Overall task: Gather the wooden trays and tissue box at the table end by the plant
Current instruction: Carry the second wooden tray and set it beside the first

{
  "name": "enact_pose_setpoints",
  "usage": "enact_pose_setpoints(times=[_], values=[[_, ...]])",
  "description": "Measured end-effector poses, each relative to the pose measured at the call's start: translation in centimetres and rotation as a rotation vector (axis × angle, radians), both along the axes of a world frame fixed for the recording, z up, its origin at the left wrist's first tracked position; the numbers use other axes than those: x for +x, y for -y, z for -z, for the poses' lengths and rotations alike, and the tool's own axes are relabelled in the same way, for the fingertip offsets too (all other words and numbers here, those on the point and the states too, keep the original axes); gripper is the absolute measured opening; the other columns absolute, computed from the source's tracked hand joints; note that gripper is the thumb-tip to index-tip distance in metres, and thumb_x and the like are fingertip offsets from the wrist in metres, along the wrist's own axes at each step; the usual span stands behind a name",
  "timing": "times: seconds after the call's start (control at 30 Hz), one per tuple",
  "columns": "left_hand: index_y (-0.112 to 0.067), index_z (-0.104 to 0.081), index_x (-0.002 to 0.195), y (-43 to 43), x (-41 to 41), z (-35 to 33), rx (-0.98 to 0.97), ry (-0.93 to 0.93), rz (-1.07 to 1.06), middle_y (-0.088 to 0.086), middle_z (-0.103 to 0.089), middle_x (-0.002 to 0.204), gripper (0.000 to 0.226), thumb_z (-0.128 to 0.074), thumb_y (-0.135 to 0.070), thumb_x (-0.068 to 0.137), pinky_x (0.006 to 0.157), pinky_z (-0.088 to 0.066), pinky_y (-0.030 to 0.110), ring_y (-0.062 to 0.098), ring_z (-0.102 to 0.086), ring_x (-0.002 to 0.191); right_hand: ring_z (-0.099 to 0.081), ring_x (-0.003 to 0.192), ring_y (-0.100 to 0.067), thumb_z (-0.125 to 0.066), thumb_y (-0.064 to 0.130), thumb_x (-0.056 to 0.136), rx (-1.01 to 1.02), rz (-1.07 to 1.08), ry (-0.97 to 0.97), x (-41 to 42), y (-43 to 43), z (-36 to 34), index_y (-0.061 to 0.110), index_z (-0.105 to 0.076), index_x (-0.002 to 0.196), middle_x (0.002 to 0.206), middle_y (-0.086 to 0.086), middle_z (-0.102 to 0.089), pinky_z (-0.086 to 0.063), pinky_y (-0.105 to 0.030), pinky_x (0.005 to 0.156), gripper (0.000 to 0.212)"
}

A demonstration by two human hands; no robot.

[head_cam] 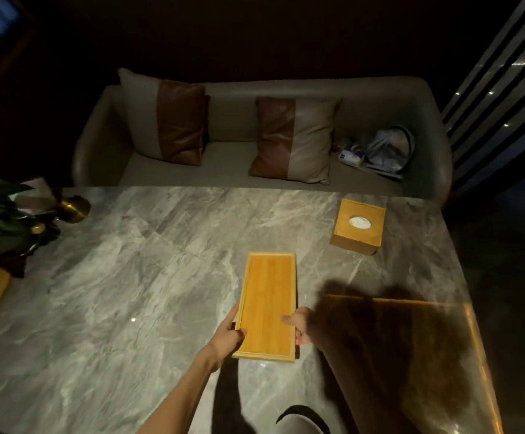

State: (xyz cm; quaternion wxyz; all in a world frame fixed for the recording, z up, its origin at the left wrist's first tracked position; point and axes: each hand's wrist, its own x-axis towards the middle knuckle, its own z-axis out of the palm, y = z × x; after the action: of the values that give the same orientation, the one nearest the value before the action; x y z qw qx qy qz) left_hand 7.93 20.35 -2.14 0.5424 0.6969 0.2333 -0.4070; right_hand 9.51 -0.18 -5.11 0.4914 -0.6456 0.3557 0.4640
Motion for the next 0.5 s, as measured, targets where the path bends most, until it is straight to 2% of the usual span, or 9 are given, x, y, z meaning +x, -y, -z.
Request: enact_pose_setpoints(times=[0.03,0.13,0.17,0.23,0.3,0.37,0.43,0.5], values=[[-0.033,-0.021,0.154,-1.3,0.0,-0.7,-0.007,-0.010,0.012,0.005,-0.062,0.121,0.071,-0.046,0.004,0.098,0.070,-0.057,0.017,0.013,-0.065,0.096,-0.065,0.112,-0.031,-0.067,0.027,0.093,0.023,-0.020,-0.030,0.0,-0.6,-0.3,0.001,-0.053,0.134,0.126,-0.021,-0.063,-0.057,-0.044,0.097,0.051],[-0.031,-0.028,0.153,-5.0,0.0,-2.9,-0.048,-0.002,-0.074,0.006,-0.060,0.130,0.066,-0.050,-0.001,0.098,0.082,-0.059,0.030,0.019,-0.066,0.104,-0.067,0.112,-0.029,-0.070,0.026,0.090,0.156,0.029,-0.011,0.2,-3.0,-1.1,0.005,-0.058,0.128,0.134,-0.025,-0.061,-0.057,-0.042,0.096,0.045],[-0.031,-0.032,0.151,-6.1,-0.1,-3.5,-0.068,0.012,-0.147,0.008,-0.062,0.130,0.063,-0.052,-0.004,0.098,0.078,-0.061,0.032,0.021,-0.068,0.101,-0.066,0.112,-0.029,-0.070,0.025,0.090,0.195,0.077,0.013,0.4,-4.2,-1.5,0.006,-0.059,0.127,0.135,-0.025,-0.061,-0.057,-0.041,0.096,0.043],[-0.030,-0.042,0.145,-8.4,-0.2,-4.5,-0.091,0.052,-0.377,0.010,-0.070,0.118,0.054,-0.059,-0.013,0.097,0.061,-0.061,0.031,0.020,-0.075,0.085,-0.068,0.112,-0.028,-0.068,0.022,0.091,0.276,0.164,0.065,1.2,-6.9,-2.8,0.008,-0.060,0.125,0.128,-0.022,-0.067,-0.055,-0.042,0.099,0.037],[-0.018,-0.048,0.139,-10.4,-0.3,-5.5,-0.144,0.091,-0.628,0.012,-0.073,0.103,0.046,-0.062,-0.017,0.095,0.052,-0.060,0.030,0.020,-0.076,0.071,-0.071,0.110,-0.029,-0.065,0.019,0.094,0.359,0.223,0.119,2.1,-10.0,-4.1,0.011,-0.060,0.122,0.117,-0.015,-0.073,-0.054,-0.045,0.101,0.030],[-0.003,-0.050,0.134,-12.3,-0.4,-6.5,-0.227,0.114,-0.771,0.015,-0.072,0.098,0.040,-0.058,-0.017,0.097,0.048,-0.060,0.029,0.020,-0.074,0.065,-0.072,0.106,-0.028,-0.064,0.018,0.095,0.381,0.254,0.172,2.9,-13.4,-5.5,0.010,-0.060,0.123,0.115,-0.014,-0.074,-0.059,-0.041,0.093,0.030],[-0.004,-0.052,0.124,-14.0,-0.4,-7.3,-0.268,0.137,-0.872,0.017,-0.071,0.104,0.028,-0.054,-0.016,0.099,0.051,-0.062,0.032,0.021,-0.075,0.070,-0.072,0.106,-0.029,-0.064,0.020,0.095,0.357,0.259,0.229,3.3,-16.8,-6.9,0.010,-0.060,0.125,0.114,-0.013,-0.074,-0.060,-0.036,0.080,0.032],[-0.008,-0.050,0.125,-16.0,0.0,-8.2,-0.284,0.181,-0.974,0.014,-0.071,0.103,0.025,-0.049,-0.015,0.102,0.056,-0.064,0.036,0.020,-0.075,0.072,-0.072,0.103,-0.028,-0.063,0.021,0.095,0.369,0.250,0.287,3.3,-20.2,-8.1,0.012,-0.060,0.125,0.112,-0.011,-0.075,-0.060,-0.033,0.071,0.031]])
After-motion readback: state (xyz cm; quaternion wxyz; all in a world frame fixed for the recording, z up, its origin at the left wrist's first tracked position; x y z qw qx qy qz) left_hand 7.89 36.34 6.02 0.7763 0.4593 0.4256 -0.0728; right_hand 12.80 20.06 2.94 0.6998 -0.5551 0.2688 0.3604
